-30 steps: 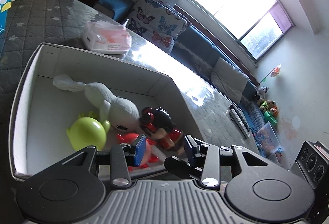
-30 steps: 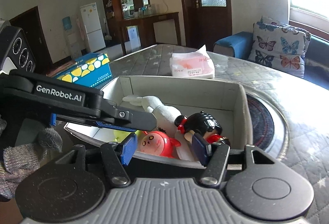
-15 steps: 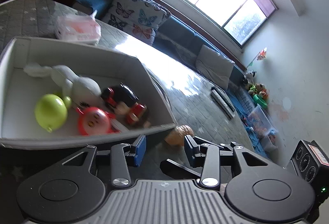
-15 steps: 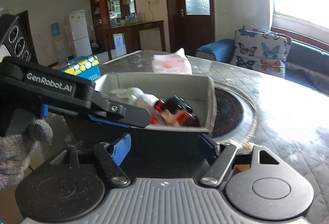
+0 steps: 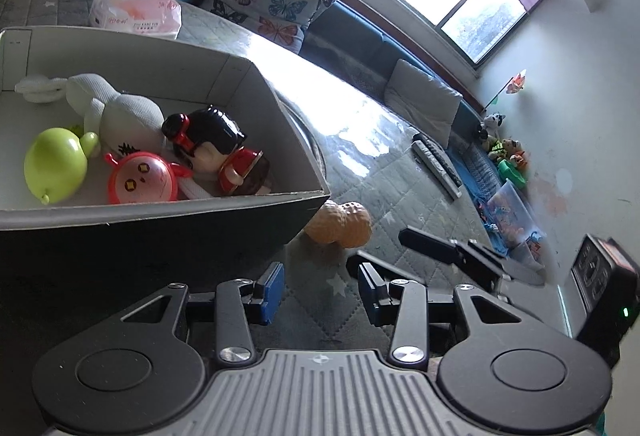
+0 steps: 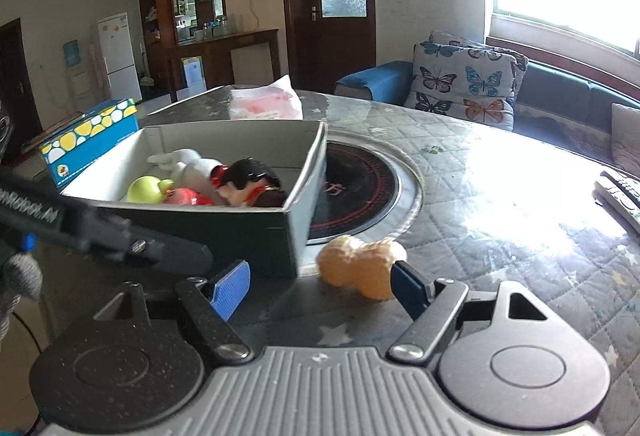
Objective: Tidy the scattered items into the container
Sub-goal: 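Open the left tool and move it toward the tan peanut toy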
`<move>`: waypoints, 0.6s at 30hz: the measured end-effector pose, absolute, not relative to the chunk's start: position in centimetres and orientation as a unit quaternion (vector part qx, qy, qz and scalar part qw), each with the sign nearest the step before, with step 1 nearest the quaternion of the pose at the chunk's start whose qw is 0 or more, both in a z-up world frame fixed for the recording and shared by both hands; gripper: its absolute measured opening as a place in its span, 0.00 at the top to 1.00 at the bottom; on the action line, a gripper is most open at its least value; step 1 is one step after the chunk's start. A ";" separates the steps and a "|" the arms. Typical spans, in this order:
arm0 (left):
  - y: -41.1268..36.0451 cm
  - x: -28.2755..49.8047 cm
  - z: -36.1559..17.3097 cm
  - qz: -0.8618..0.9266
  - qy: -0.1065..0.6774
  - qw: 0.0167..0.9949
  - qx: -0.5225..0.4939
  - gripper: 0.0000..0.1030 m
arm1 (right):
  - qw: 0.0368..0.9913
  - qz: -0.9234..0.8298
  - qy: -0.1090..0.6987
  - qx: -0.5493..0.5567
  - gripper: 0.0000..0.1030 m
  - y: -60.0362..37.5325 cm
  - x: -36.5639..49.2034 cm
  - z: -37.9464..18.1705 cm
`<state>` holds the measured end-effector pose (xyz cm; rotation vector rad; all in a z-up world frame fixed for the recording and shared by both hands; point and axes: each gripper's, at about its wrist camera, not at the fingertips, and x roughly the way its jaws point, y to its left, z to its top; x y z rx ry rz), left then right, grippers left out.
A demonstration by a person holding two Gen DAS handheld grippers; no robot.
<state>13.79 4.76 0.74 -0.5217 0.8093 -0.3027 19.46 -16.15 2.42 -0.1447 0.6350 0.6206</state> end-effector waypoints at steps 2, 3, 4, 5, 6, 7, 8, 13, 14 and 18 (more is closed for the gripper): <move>4.8 13.9 0.6 -0.141 0.390 0.875 -0.251 0.58 | 0.897 0.304 0.312 -0.071 0.22 -16.2 20.5 2.0; 4.9 13.9 0.5 -0.138 0.391 0.874 -0.252 0.58 | 0.896 0.306 0.314 -0.073 0.20 -16.1 21.0 1.8; 5.0 14.0 0.4 -0.135 0.392 0.874 -0.254 0.58 | 0.894 0.310 0.316 -0.075 0.18 -16.1 21.4 1.6; 5.1 14.1 0.4 -0.132 0.393 0.874 -0.255 0.58 | 0.891 0.314 0.319 -0.077 0.17 -16.2 21.9 1.3; 5.1 14.2 0.3 -0.128 0.394 0.874 -0.255 0.58 | 0.889 0.317 0.321 -0.078 0.17 -16.2 22.3 1.1; 5.1 14.4 0.2 -0.125 0.395 0.873 -0.257 0.58 | 0.887 0.321 0.323 -0.079 0.17 -16.1 22.6 0.9; 5.0 14.5 0.1 -0.122 0.396 0.873 -0.257 0.58 | 0.884 0.326 0.326 -0.080 0.17 -16.2 23.0 0.7; 3.9 15.6 -0.4 -0.105 0.406 0.872 -0.251 0.58 | 0.871 0.348 0.336 -0.090 0.15 -16.5 24.6 -0.2; 3.6 15.8 -0.5 -0.103 0.408 0.872 -0.252 0.58 | 0.868 0.352 0.338 -0.093 0.15 -16.6 24.8 -0.4; 2.7 16.6 -1.1 -0.080 0.415 0.869 -0.258 0.58 | 0.856 0.377 0.336 -0.110 0.10 -17.0 25.4 -0.7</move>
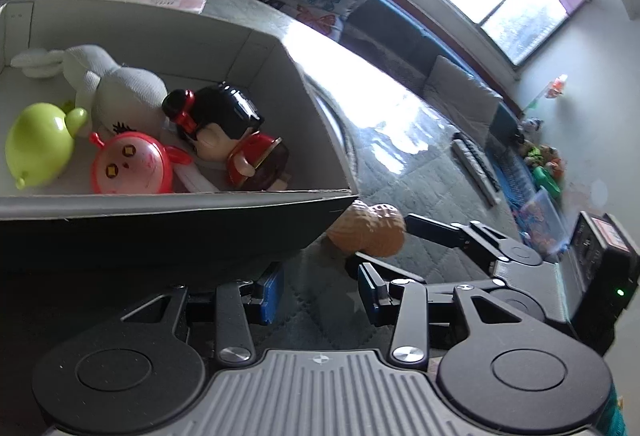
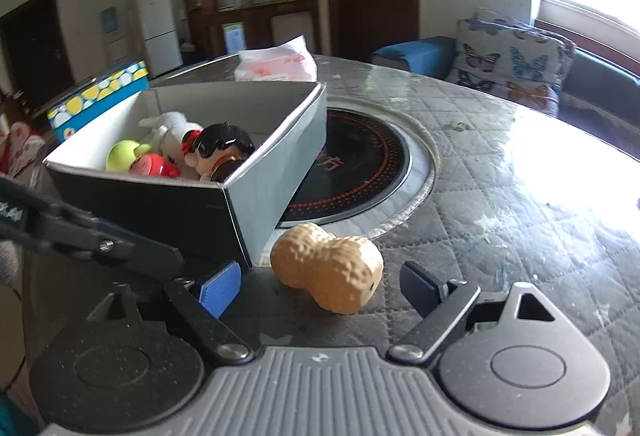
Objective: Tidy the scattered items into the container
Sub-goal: 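Open the left tool and move it toward the tan peanut toy, then close the left tool on the tan peanut toy and lift it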
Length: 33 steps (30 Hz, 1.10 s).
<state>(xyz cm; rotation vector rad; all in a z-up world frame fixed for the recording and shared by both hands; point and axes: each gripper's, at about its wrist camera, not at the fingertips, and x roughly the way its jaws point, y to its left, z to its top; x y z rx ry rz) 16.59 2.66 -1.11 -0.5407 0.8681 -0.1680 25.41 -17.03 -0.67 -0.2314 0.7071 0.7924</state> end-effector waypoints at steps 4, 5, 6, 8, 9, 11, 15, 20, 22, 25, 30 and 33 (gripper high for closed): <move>2.4 16.9 -1.5 -0.048 0.413 0.867 -0.273 0.58 | 0.844 0.403 0.331 -0.125 0.09 -17.1 26.4 -0.7; 2.4 16.9 -1.6 -0.041 0.414 0.867 -0.275 0.58 | 0.840 0.411 0.332 -0.129 0.09 -17.0 26.8 -0.8; 2.3 17.0 -1.7 -0.036 0.415 0.866 -0.277 0.58 | 0.835 0.418 0.334 -0.131 0.09 -16.9 27.1 -0.9; 2.2 17.1 -1.8 -0.029 0.417 0.864 -0.281 0.58 | 0.823 0.436 0.339 -0.131 0.09 -16.6 27.5 -1.2; 2.2 17.1 -1.9 -0.027 0.418 0.863 -0.281 0.58 | 0.819 0.442 0.341 -0.132 0.10 -16.5 27.6 -1.3; 2.3 17.1 -2.0 -0.023 0.419 0.864 -0.280 0.58 | 0.817 0.444 0.342 -0.134 0.10 -16.4 27.4 -1.6; 2.5 17.0 -1.8 -0.031 0.416 0.862 -0.288 0.58 | 0.808 0.468 0.337 -0.123 0.09 -16.9 25.8 -1.9; 2.8 16.2 -1.6 -0.041 0.408 0.863 -0.294 0.58 | 0.804 0.484 0.324 -0.119 0.09 -17.0 22.8 -1.4; 2.9 15.7 -1.3 -0.046 0.403 0.864 -0.299 0.58 | 0.804 0.487 0.319 -0.118 0.09 -17.1 21.9 -1.1; 3.1 15.3 -1.1 -0.058 0.400 0.862 -0.306 0.58 | 0.802 0.494 0.320 -0.104 0.10 -17.3 20.9 -0.9; 2.5 15.5 -0.6 -0.072 0.404 0.860 -0.303 0.58 | 0.800 0.500 0.318 -0.092 0.10 -17.1 19.0 -1.1; 1.9 15.6 -0.3 -0.083 0.404 0.861 -0.296 0.58 | 0.807 0.493 0.312 -0.089 0.10 -16.8 18.4 -1.3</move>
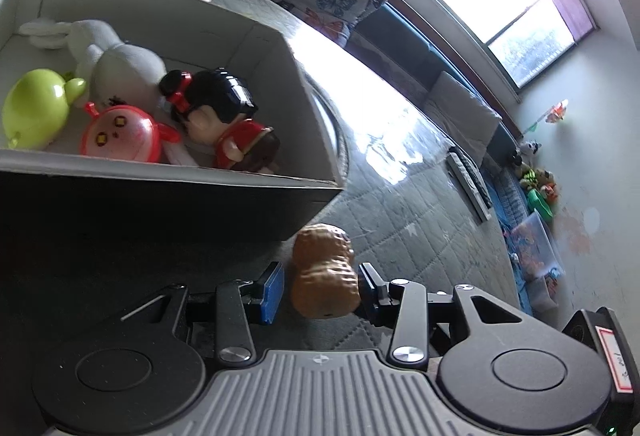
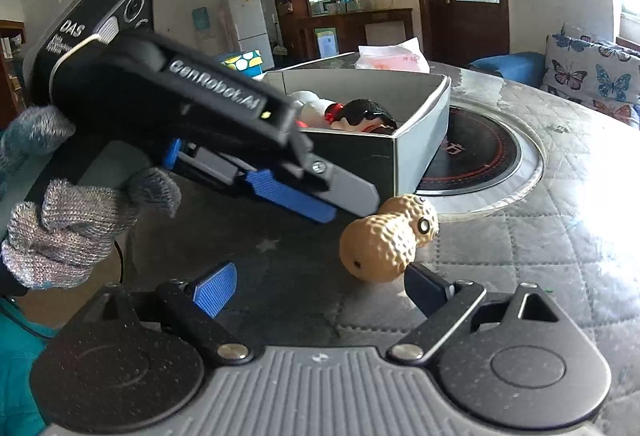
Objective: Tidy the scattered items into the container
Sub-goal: 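Close the left tool on the tan peanut toy and lift it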
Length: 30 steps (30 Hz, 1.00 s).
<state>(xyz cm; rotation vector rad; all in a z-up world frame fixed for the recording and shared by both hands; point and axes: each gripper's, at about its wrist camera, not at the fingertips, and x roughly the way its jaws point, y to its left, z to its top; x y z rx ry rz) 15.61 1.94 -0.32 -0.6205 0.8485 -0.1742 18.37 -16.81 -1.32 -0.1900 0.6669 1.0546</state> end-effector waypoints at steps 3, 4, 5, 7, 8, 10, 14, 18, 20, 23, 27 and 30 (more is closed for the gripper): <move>1.3 16.0 -0.1 -0.091 0.405 0.864 -0.285 0.57 | 0.814 0.487 0.305 -0.085 0.09 -16.4 18.1 -1.4; 1.2 16.1 0.0 -0.090 0.405 0.868 -0.275 0.57 | 0.817 0.484 0.303 -0.085 0.09 -16.2 18.0 -1.4; 1.1 16.2 0.1 -0.088 0.404 0.871 -0.266 0.57 | 0.819 0.481 0.301 -0.085 0.09 -16.1 17.9 -1.4; 1.0 16.6 -0.1 -0.085 0.409 0.870 -0.261 0.57 | 0.820 0.480 0.300 -0.081 0.09 -16.0 17.7 -1.5; 1.1 16.6 -0.1 -0.086 0.409 0.870 -0.260 0.57 | 0.821 0.480 0.300 -0.078 0.09 -16.0 17.8 -1.5; 1.1 16.8 -0.5 -0.091 0.422 0.865 -0.254 0.58 | 0.826 0.467 0.304 -0.082 0.09 -15.7 17.9 -1.7; 1.5 17.4 -1.6 -0.106 0.438 0.848 -0.279 0.54 | 0.830 0.453 0.318 -0.068 0.09 -15.4 18.5 -2.2; 1.1 17.2 -1.3 -0.107 0.433 0.856 -0.261 0.55 | 0.833 0.448 0.318 -0.067 0.10 -15.1 18.3 -2.2; 1.2 16.8 -1.0 -0.110 0.428 0.862 -0.250 0.55 | 0.831 0.453 0.317 -0.065 0.10 -14.9 17.9 -2.1; 1.7 16.1 -0.7 -0.121 0.432 0.862 -0.237 0.55 | 0.825 0.464 0.316 -0.061 0.10 -15.0 16.8 -1.9; 2.4 14.8 -0.6 -0.130 0.442 0.861 -0.217 0.55 | 0.821 0.476 0.311 -0.058 0.10 -14.7 15.3 -1.8; 3.0 13.7 -0.6 -0.132 0.447 0.861 -0.203 0.55 | 0.818 0.482 0.308 -0.058 0.10 -14.6 14.3 -1.5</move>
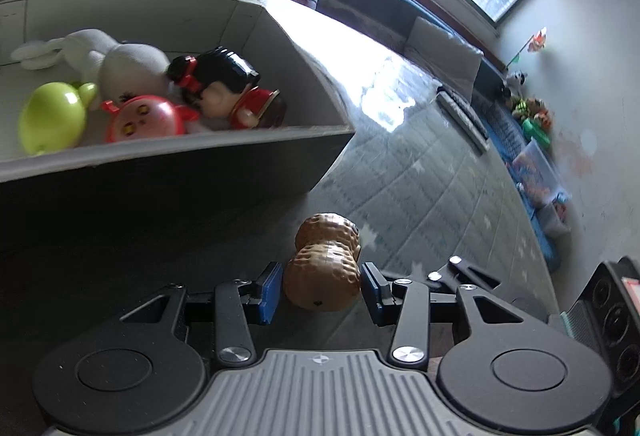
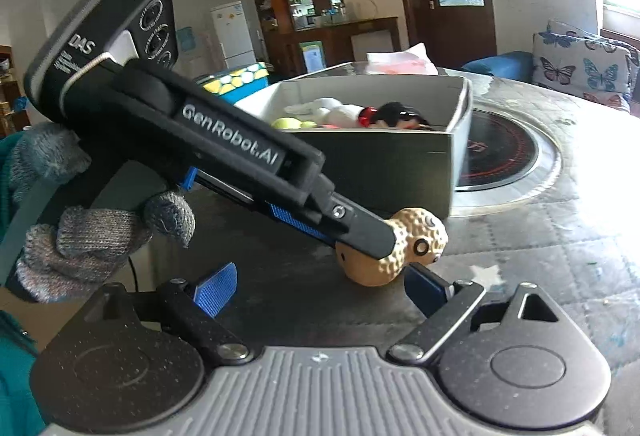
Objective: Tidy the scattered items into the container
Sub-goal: 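Close the left tool on the tan peanut toy and lift it, then carry the peanut toy over the box and lower it inside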
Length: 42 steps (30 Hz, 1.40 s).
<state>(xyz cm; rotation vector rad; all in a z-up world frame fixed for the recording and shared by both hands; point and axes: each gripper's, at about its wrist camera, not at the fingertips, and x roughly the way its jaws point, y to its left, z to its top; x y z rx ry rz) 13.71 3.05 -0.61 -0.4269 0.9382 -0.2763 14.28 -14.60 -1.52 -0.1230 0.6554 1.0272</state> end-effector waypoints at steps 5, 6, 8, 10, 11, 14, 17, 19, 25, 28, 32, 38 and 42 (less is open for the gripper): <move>3.8 12.4 -0.6 -0.134 0.450 0.863 -0.187 0.55 | 0.824 0.470 0.310 -0.059 0.10 -15.2 13.4 -1.5; 3.9 12.3 -0.6 -0.134 0.450 0.863 -0.187 0.55 | 0.827 0.465 0.311 -0.058 0.11 -15.3 13.4 -1.4; 3.9 12.2 -0.5 -0.130 0.450 0.863 -0.190 0.55 | 0.831 0.456 0.313 -0.056 0.11 -15.4 13.6 -1.4; 4.2 12.0 -0.4 -0.129 0.448 0.863 -0.191 0.55 | 0.835 0.449 0.312 -0.056 0.11 -15.2 13.8 -1.4; 4.5 11.9 -0.4 -0.129 0.447 0.864 -0.192 0.55 | 0.837 0.448 0.310 -0.058 0.12 -15.0 13.9 -1.4; 4.8 11.7 -0.3 -0.131 0.446 0.864 -0.192 0.55 | 0.837 0.449 0.305 -0.063 0.13 -14.3 14.1 -1.3; 5.0 11.7 -0.4 -0.133 0.447 0.863 -0.193 0.55 | 0.837 0.449 0.304 -0.072 0.14 -13.2 14.6 -1.7; 5.1 11.7 -0.4 -0.133 0.447 0.863 -0.194 0.55 | 0.836 0.447 0.308 -0.075 0.15 -12.6 15.1 -2.1; 5.3 11.5 -0.2 -0.138 0.442 0.866 -0.189 0.55 | 0.835 0.447 0.310 -0.085 0.21 -11.3 15.3 -2.6; 5.2 11.6 -0.2 -0.141 0.443 0.866 -0.183 0.55 | 0.835 0.448 0.307 -0.090 0.26 -10.8 15.3 -2.6; 5.0 11.5 -0.1 -0.140 0.445 0.867 -0.174 0.55 | 0.837 0.444 0.307 -0.094 0.30 -10.6 15.3 -2.6; 4.9 11.6 -0.1 -0.140 0.449 0.866 -0.169 0.55 | 0.839 0.439 0.302 -0.106 0.32 -10.5 14.7 -2.6; 5.0 11.3 0.0 -0.140 0.444 0.869 -0.169 0.56 | 0.841 0.437 0.301 -0.106 0.32 -10.5 14.5 -2.4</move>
